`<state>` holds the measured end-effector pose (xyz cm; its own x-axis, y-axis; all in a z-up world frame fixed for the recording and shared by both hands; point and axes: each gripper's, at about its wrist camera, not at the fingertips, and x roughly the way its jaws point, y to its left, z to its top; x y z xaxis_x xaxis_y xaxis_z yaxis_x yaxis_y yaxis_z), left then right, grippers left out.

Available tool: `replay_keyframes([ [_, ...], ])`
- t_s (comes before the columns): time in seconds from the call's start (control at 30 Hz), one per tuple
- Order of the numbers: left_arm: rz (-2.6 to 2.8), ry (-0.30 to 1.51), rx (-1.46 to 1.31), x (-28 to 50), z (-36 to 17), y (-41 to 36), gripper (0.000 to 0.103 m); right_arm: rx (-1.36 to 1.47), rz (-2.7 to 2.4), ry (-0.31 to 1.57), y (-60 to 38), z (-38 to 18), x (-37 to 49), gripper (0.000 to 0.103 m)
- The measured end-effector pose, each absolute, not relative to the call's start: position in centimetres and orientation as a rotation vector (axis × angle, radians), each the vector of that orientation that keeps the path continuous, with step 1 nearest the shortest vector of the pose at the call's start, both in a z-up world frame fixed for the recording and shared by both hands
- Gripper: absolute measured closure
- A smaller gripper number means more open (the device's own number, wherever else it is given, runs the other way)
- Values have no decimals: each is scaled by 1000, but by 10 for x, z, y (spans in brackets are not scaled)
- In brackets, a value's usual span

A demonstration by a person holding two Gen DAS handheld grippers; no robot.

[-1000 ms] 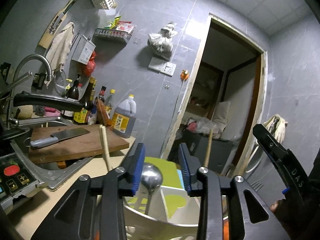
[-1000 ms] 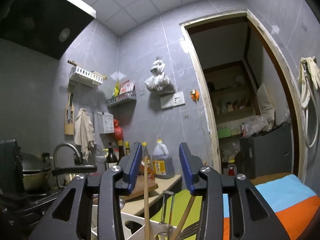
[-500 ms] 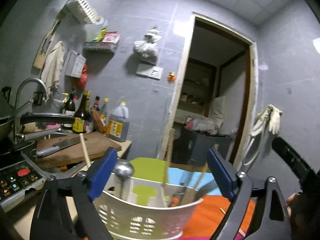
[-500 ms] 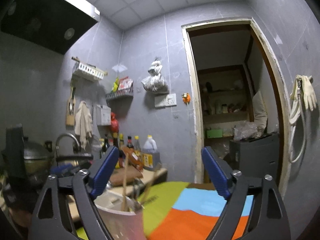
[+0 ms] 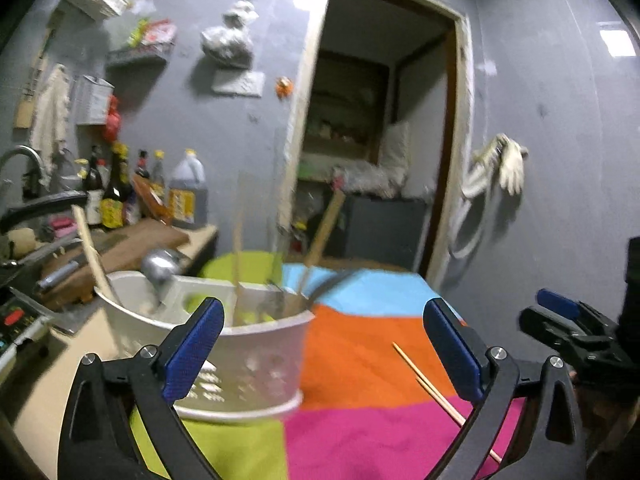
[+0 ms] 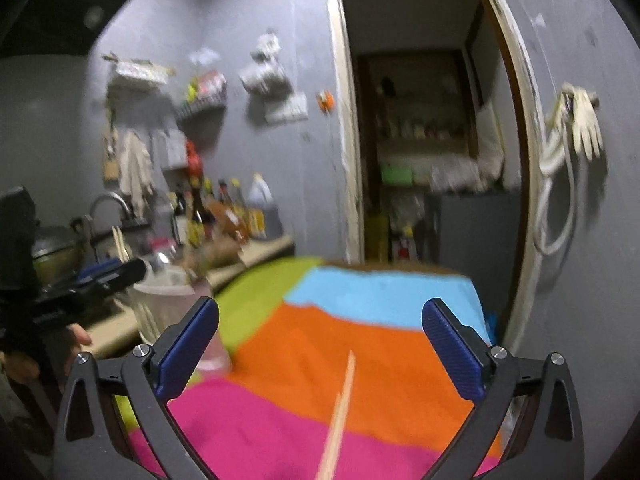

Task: Organize utensils
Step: 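Move both tools away from the basket toward the chopsticks on the cloth, then grasp a wooden chopstick with the left tool while the right tool grasps another chopstick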

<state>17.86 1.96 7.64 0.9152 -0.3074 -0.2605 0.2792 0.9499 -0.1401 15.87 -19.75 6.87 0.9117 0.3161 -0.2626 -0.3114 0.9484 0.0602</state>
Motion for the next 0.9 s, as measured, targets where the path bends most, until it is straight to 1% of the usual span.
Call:
replay_keyframes([
  [0.33, -364, 510, -64, 198, 31, -29, 5, -24, 226, 574, -225, 20, 193, 0],
  [0.43, -360, 563, -48, 204, 18, -37, 5, -46, 234, 637, -225, 9, 202, 1],
  [0.53, -343, 605, -33, 209, 10, -42, 5, -77, 248, 688, -223, -1, 209, 10],
  [0.6, -327, 634, -21, 212, 5, -43, 5, -92, 262, 727, -221, -7, 215, 24],
  [0.63, -322, 655, -16, 215, 1, -44, 5, -99, 269, 748, -221, -11, 218, 26],
  [0.67, -319, 671, -13, 218, -1, -44, 5, -104, 275, 766, -220, -14, 220, 31],
  [0.8, -306, 731, -3, 225, -12, -46, 5, -117, 312, 815, -216, -23, 227, 39],
  [0.9, -304, 766, -4, 231, -16, -47, 5, -142, 335, 838, -211, -27, 229, 41],
])
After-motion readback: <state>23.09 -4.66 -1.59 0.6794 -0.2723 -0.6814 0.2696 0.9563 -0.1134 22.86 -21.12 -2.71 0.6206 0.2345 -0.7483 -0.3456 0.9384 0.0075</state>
